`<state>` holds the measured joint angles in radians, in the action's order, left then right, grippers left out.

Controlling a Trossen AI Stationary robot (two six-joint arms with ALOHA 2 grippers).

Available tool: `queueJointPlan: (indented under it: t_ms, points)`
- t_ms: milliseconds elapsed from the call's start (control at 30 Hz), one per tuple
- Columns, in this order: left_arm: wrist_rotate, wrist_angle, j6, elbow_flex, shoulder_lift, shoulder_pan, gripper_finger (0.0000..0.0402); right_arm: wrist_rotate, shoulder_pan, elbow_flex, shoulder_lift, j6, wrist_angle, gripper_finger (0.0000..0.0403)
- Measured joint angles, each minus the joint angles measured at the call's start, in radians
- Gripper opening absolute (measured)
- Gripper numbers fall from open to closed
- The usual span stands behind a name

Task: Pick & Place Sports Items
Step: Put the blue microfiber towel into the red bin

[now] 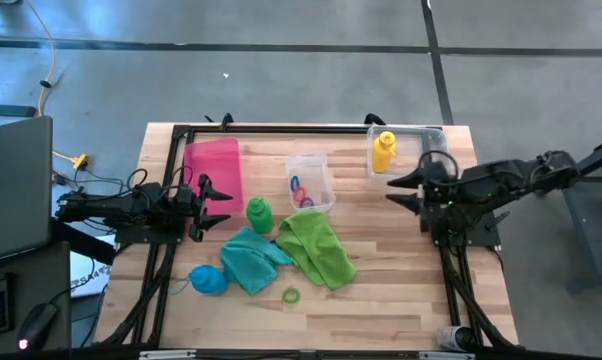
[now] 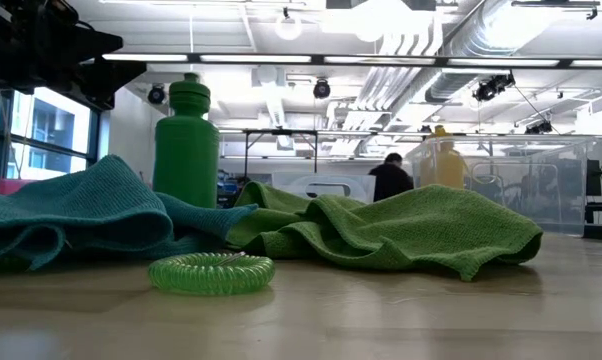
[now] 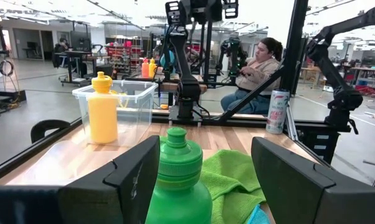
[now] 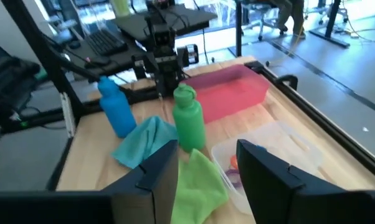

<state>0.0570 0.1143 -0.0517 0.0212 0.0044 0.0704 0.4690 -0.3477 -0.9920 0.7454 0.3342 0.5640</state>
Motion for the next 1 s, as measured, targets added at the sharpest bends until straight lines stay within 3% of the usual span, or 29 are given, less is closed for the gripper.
queueJointPlan:
  t_ms: [433,833,1000]
  points:
    - [0.000,0.000,0.000,0.000,0.000,0.000,0.0249,-0.004,0.001,0.000,-0.025,0.009,0.001,0.0145]
    - [0.000,0.000,0.000,0.000,0.000,0.000,0.0249,-0.004,0.001,0.000,0.040,0.009,0.001,0.0142]
    - [0.000,0.000,-0.066,0.000,0.000,0.000,0.0249,-0.004,0.001,0.000,0.077,0.009,0.001,0.0142]
